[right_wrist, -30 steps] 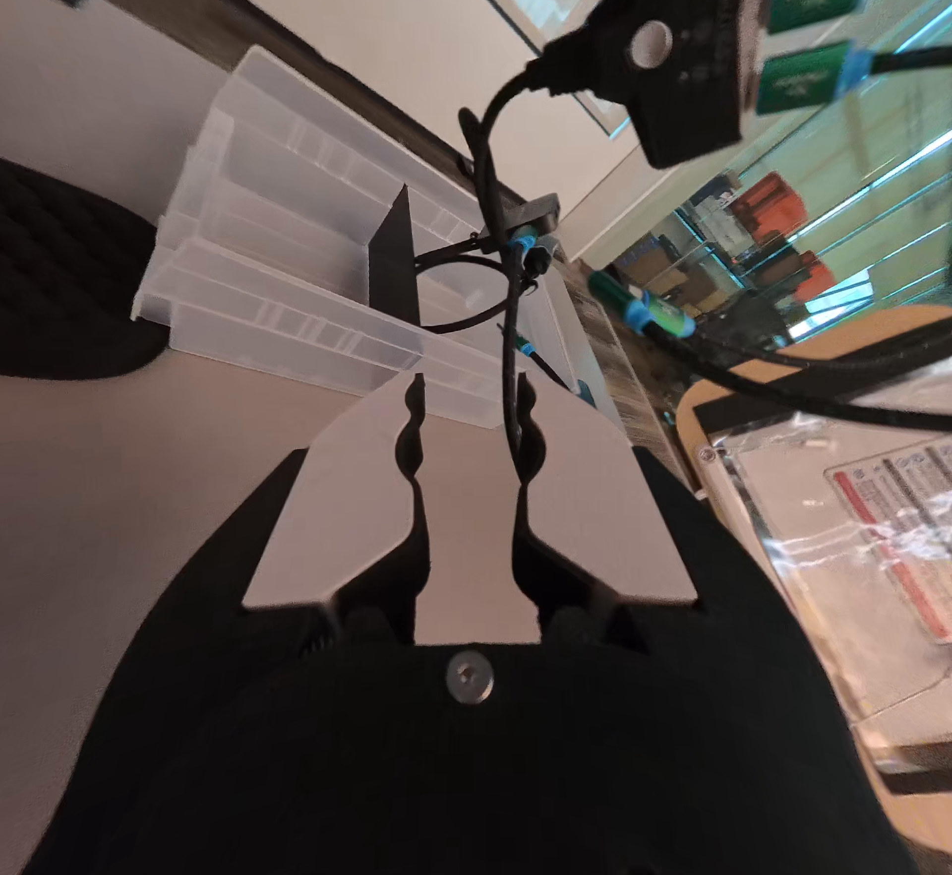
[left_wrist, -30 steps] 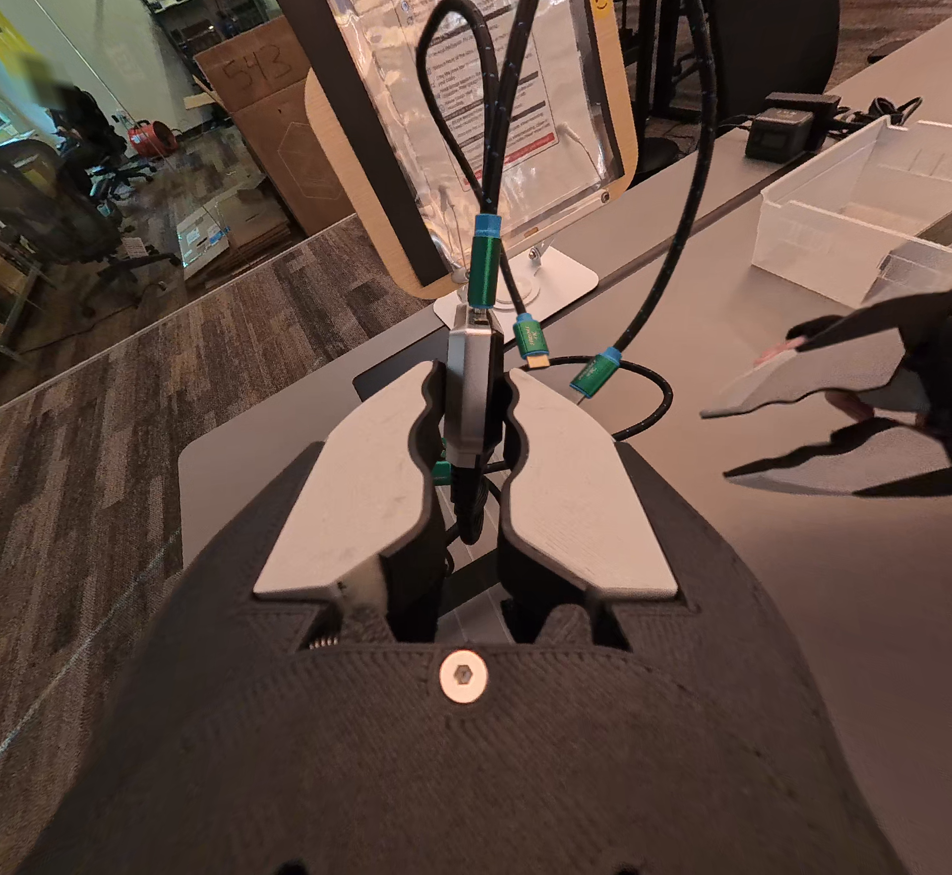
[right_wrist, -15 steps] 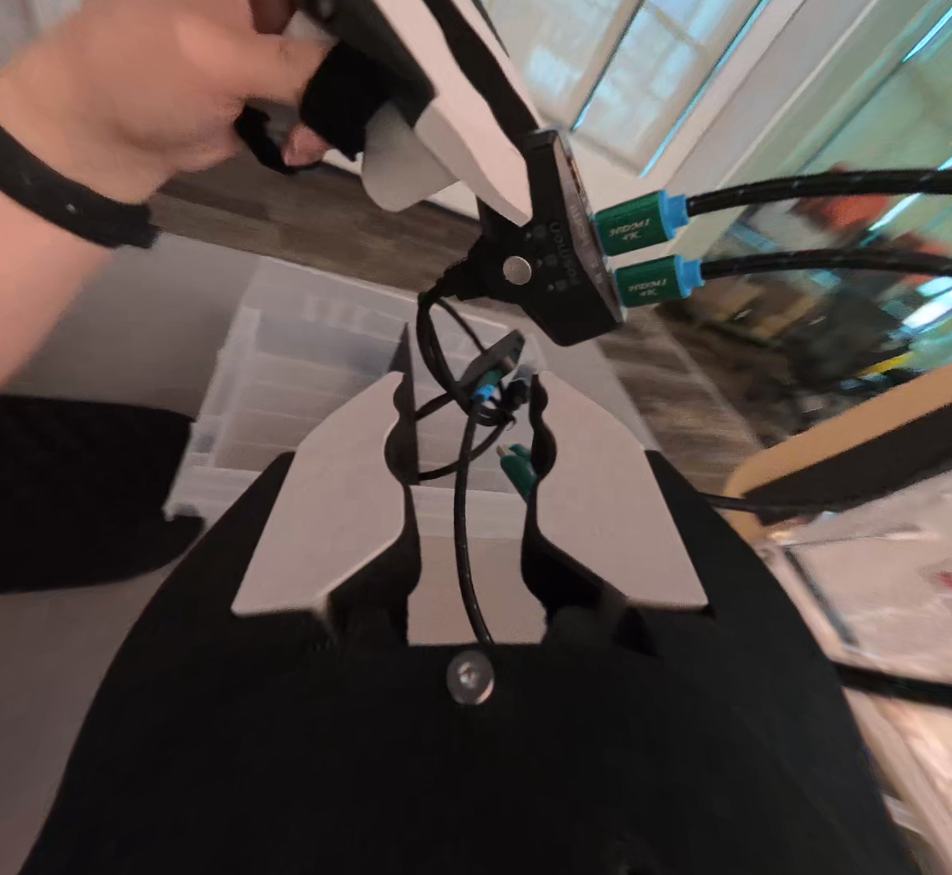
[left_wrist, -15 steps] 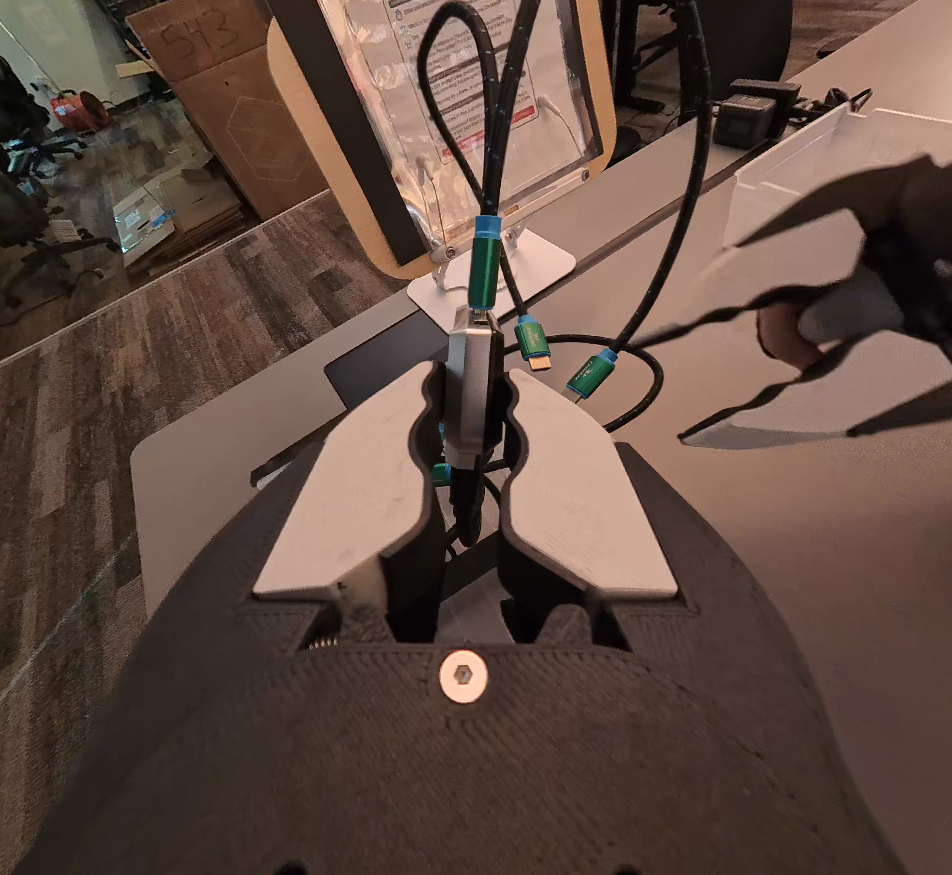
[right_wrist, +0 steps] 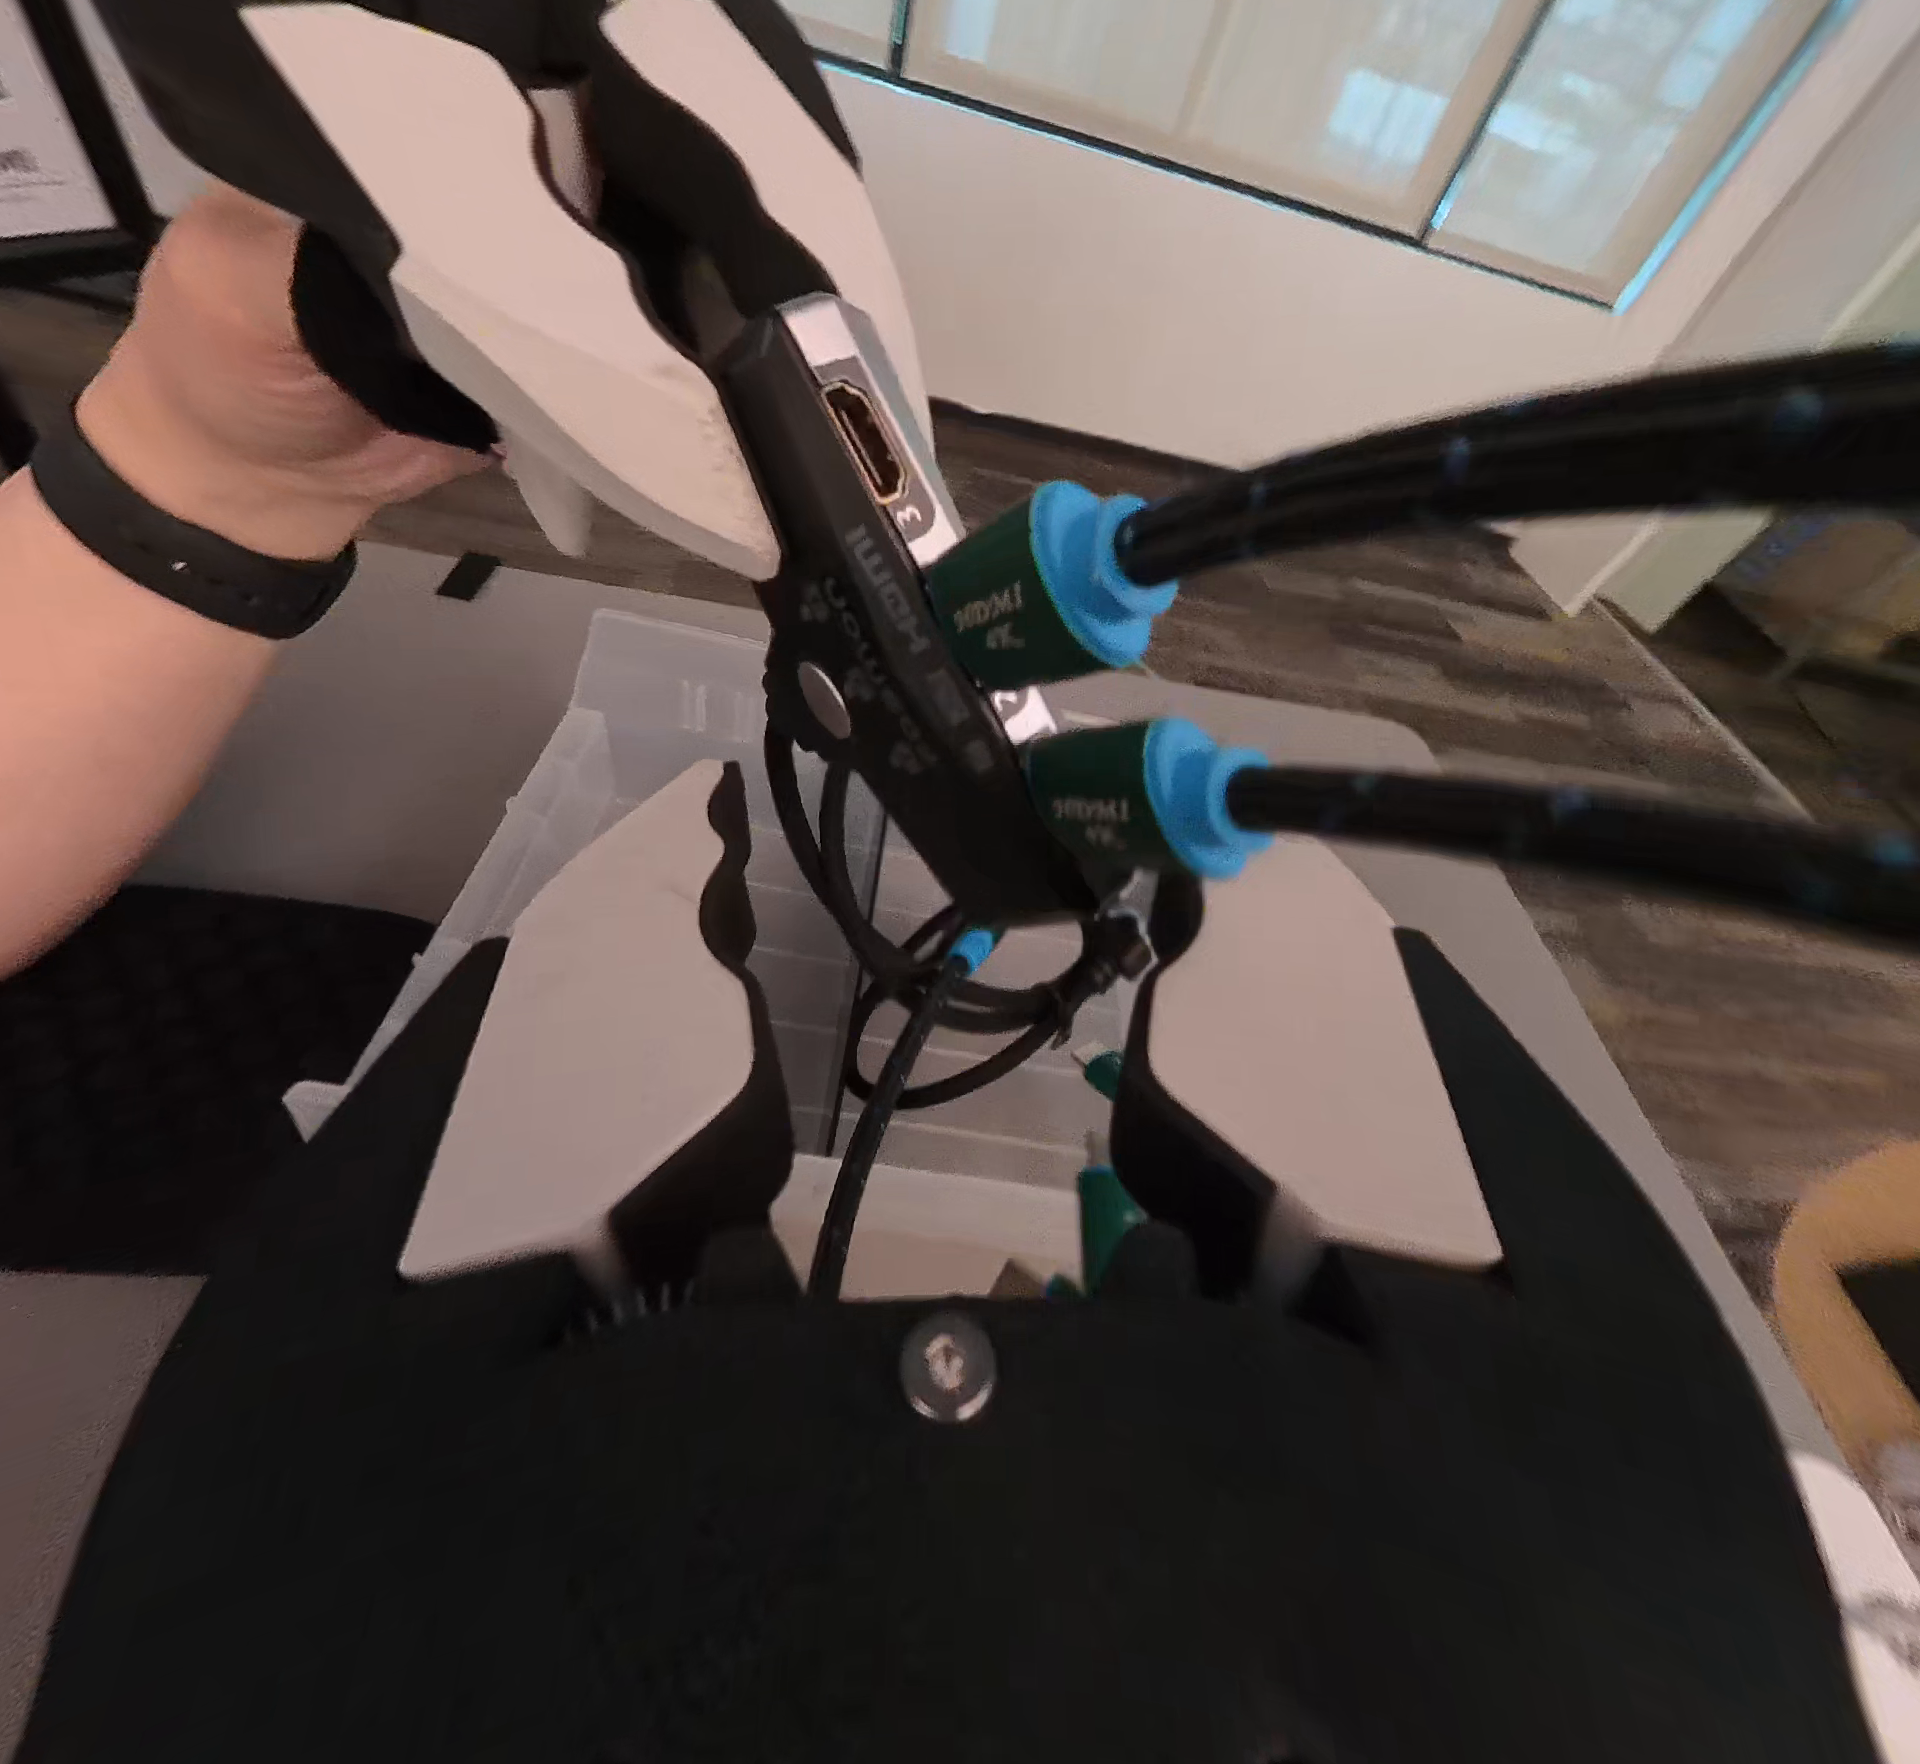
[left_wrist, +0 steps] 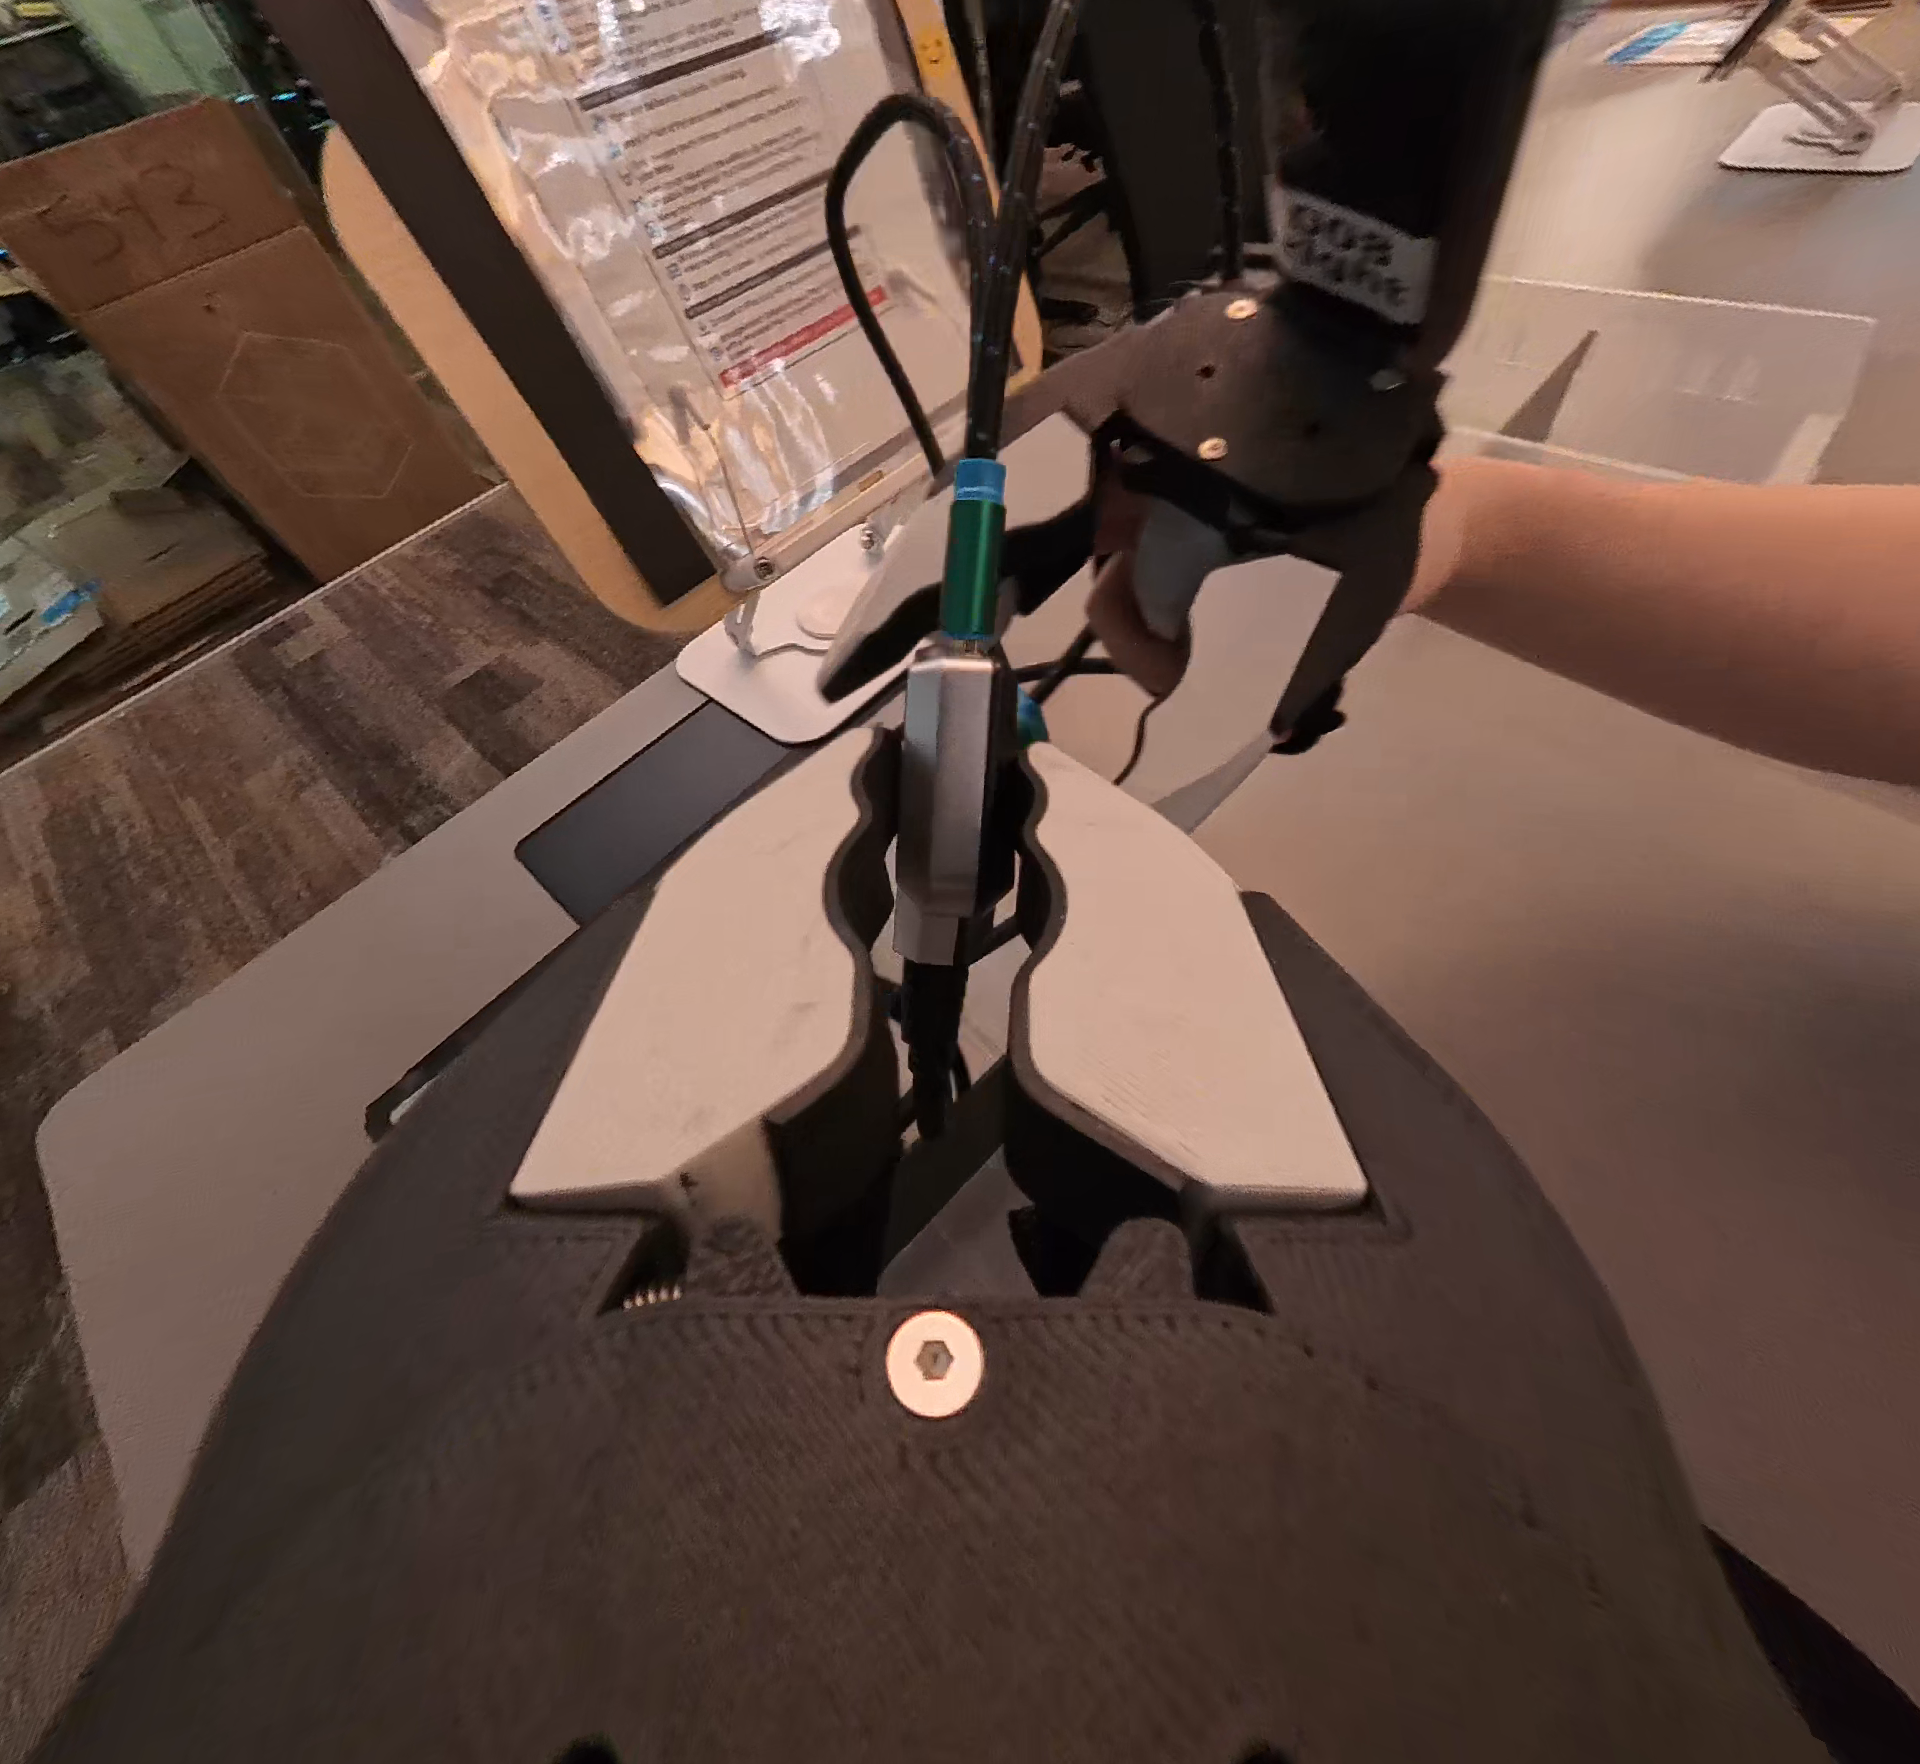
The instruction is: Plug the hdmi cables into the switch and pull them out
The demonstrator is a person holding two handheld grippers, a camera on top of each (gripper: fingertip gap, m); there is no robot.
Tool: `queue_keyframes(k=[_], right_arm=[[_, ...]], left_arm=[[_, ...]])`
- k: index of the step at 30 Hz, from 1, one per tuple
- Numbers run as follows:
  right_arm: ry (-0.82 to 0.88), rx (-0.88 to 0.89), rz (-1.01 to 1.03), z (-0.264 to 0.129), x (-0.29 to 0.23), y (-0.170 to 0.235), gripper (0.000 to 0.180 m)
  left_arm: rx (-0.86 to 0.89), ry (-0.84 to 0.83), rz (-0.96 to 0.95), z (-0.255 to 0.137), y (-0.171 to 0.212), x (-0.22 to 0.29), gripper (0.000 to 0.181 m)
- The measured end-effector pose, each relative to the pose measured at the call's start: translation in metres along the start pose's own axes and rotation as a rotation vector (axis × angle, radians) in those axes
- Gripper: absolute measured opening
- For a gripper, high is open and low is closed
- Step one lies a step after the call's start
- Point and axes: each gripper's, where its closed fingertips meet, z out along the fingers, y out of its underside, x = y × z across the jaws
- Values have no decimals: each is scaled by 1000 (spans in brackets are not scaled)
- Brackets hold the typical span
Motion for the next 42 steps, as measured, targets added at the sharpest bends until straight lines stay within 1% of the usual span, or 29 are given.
queue_keyframes(k=[2, 4, 5, 7, 8, 14, 15, 17, 19, 22, 23, 25, 26, 28, 31, 33, 36, 39, 41, 42], right_arm=[[-22, 29, -27, 3, -1, -2, 70], [-66, 73, -33, -1, -4, -6, 48], [-103, 102, -25, -3, -8, -9, 43], [-159, 158, 2, -6, -16, -17, 41], [-174, 161, 6, -7, -18, -18, 37], [-227, 78, 21, -3, -23, -6, 33], [-253, 59, 26, -3, -25, -4, 27], [-260, 46, 19, -5, -25, -3, 25], [-207, 24, -15, -5, -19, 2, 24], [-157, -9, 11, -9, -5, 14, 24], [-149, 8, 37, -12, -1, 14, 24], [-146, 74, 81, -20, 5, 8, 24], [-142, 103, 98, -23, 9, 4, 24], [-136, 142, 124, -28, 14, -3, 24], [-122, 177, 148, -32, 20, -10, 23], [-115, 204, 164, -35, 24, -15, 24], [-112, 277, 199, -45, 32, -27, 23], [-153, 406, 268, -63, 39, -48, 23], [-164, 413, 279, -68, 42, -51, 22], [-153, 391, 268, -68, 44, -49, 22]], left_arm=[[1, 18, 22, 0, 1, 3, 19], [7, 54, 32, -3, 3, 6, 20], [10, 77, 35, -5, 4, 9, 19], [29, 107, 53, -8, 3, 12, 19], [34, 118, 53, -9, 3, 13, 19], [30, 178, 0, -8, 12, 13, 19], [34, 191, -18, -7, 12, 12, 19], [55, 206, -76, -7, 10, 8, 21], [132, 193, -148, -19, 3, -3, 20], [307, 106, -279, -59, -4, -34, 28], [355, 57, -324, -72, 0, -47, 29], [413, -49, -372, -88, 15, -67, 36], [402, -96, -389, -89, 26, -74, 40], [285, -130, -412, -77, 52, -80, 42], [81, -152, -404, -46, 85, -84, 40], [-4, -135, -389, -24, 98, -82, 40], [-66, -91, -351, 0, 107, -76, 43], [-106, -146, -328, 10, 115, -83, 55], [-48, -122, -402, 8, 110, -86, 71], [-4, -92, -447, 5, 106, -86, 72]])
